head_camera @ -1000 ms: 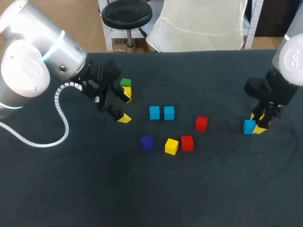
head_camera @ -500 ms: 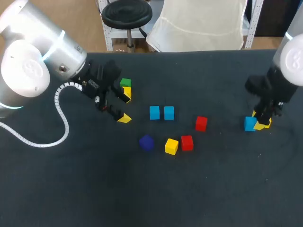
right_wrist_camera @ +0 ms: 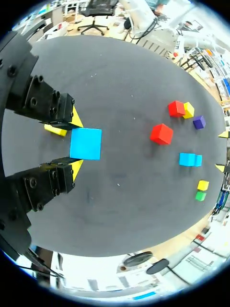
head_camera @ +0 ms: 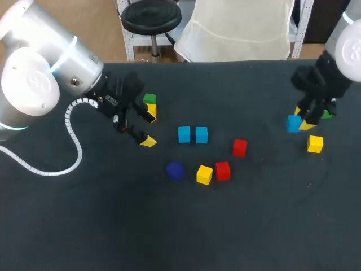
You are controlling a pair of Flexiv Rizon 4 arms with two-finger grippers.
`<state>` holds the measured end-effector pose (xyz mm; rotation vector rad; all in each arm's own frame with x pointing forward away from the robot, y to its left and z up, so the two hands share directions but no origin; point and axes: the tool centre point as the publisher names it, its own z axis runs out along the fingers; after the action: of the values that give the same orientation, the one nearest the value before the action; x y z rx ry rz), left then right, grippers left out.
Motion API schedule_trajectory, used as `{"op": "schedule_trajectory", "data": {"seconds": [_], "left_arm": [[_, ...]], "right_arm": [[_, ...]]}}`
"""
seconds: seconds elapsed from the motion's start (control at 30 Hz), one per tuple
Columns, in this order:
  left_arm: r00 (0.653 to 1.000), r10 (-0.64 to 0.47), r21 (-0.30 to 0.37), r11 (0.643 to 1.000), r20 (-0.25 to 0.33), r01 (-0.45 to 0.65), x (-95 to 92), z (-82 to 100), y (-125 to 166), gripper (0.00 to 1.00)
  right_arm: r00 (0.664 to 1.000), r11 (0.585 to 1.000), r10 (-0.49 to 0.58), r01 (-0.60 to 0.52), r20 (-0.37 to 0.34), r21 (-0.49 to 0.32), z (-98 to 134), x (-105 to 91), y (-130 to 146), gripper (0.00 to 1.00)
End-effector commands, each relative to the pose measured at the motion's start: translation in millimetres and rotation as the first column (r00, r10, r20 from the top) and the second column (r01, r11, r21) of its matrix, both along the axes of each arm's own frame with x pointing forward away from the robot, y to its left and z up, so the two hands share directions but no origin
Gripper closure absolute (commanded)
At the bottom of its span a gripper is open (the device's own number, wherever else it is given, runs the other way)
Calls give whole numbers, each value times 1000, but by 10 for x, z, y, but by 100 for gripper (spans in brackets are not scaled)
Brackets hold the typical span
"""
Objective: Place the blue cubes, place green cubes on the blue cubes, place the yellow cubes on the green cubes, then place the red cubes on the yellow cubes, and place purple cube on the red cubes.
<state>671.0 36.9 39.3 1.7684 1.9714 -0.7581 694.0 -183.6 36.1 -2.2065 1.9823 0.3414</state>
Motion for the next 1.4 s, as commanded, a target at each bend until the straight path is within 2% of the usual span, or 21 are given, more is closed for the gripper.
{"op": "schedule_trajectory", "data": {"seconds": [0.03,0.2,0.33,0.43,0.57,0.63,1.3,1.4], "left_arm": [[1000,-2,-3,1000,2,2,2,-6,11,0],[1000,-2,-3,1000,2,2,2,-6,11,0],[1000,-2,-3,1000,2,2,2,-6,11,0],[1000,-2,-3,1000,2,2,2,-6,11,0],[1000,-2,-3,1000,2,2,2,-6,11,0],[1000,-2,-3,1000,2,2,2,-6,11,0],[1000,-2,-3,1000,2,2,2,-6,11,0],[1000,-2,-3,1000,2,2,2,-6,11,0]], "right_arm": [[999,999,40,-40,-20,-11,-34,213,156,100],[997,996,78,-79,-17,-40,-20,318,358,100],[996,996,86,-87,-33,-35,-76,350,512,100],[994,995,100,-100,-40,-3,-52,338,590,100],[989,991,129,-125,-72,58,85,315,567,100],[989,988,127,-120,-72,96,239,296,494,100],[989,988,127,-120,-72,96,239,296,494,100],[989,989,138,-134,-51,63,206,351,636,100]]}}
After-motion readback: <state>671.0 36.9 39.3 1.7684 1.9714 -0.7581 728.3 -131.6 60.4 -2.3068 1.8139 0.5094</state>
